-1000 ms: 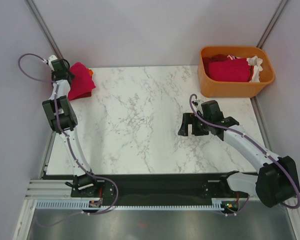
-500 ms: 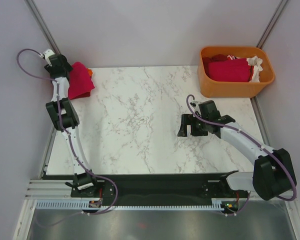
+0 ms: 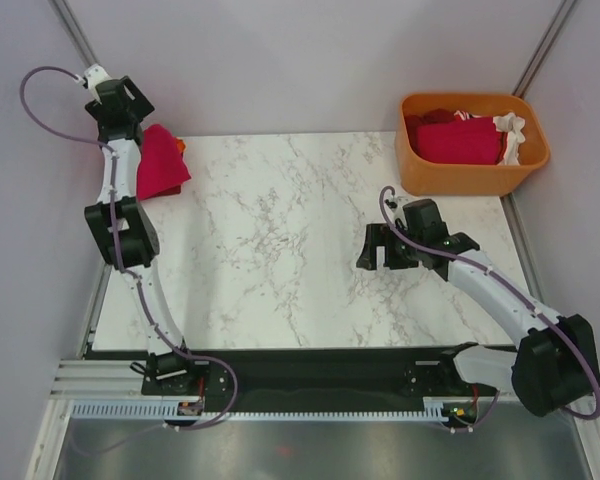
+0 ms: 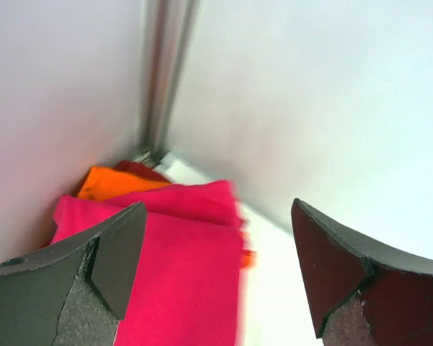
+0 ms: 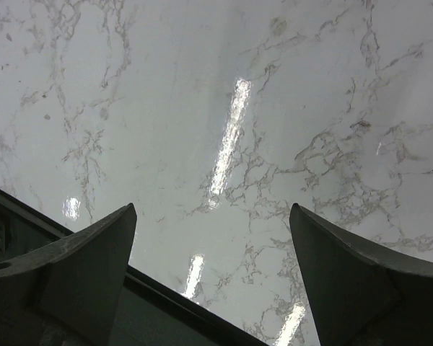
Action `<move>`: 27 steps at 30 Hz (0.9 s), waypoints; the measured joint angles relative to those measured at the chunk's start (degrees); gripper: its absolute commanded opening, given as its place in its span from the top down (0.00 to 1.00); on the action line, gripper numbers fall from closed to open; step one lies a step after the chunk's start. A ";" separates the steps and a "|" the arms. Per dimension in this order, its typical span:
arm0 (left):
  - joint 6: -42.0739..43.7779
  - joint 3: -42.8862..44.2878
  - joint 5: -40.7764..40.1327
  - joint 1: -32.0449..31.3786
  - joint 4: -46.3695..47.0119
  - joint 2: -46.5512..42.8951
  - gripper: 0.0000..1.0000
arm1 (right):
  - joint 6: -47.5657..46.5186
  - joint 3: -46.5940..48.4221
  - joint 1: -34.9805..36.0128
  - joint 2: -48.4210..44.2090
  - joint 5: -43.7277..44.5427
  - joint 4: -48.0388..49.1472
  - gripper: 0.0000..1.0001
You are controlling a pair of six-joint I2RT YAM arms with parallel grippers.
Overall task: Fold and stack the t-shirts
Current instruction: Neatly place the folded tshirt to the corner
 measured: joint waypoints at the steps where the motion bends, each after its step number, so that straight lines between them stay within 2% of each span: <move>1: -0.83 -1.81 0.04 -0.59 0.22 -3.43 0.11 | 0.00 0.11 0.02 -0.92 -0.02 0.00 0.04; 5: -3.85 -8.57 0.17 -1.66 1.07 -16.06 0.10 | 0.33 1.42 0.48 -3.63 -0.74 -0.02 0.03; 9: -7.43 -15.17 0.46 -0.76 2.73 -24.17 0.11 | 0.92 1.90 1.40 -7.04 -1.70 -0.02 0.03; 18: -15.67 -46.10 2.93 -0.85 1.99 -41.99 0.12 | 3.26 2.21 1.90 -15.19 -3.85 -0.70 0.02; 22: -16.44 -55.58 4.37 -2.14 1.97 -57.18 0.12 | 4.55 3.76 2.58 -18.47 -4.81 -0.72 0.02; 27: -15.63 -61.29 7.23 -2.19 3.61 -79.47 0.12 | 6.01 5.03 2.99 -22.53 -5.27 -0.50 0.02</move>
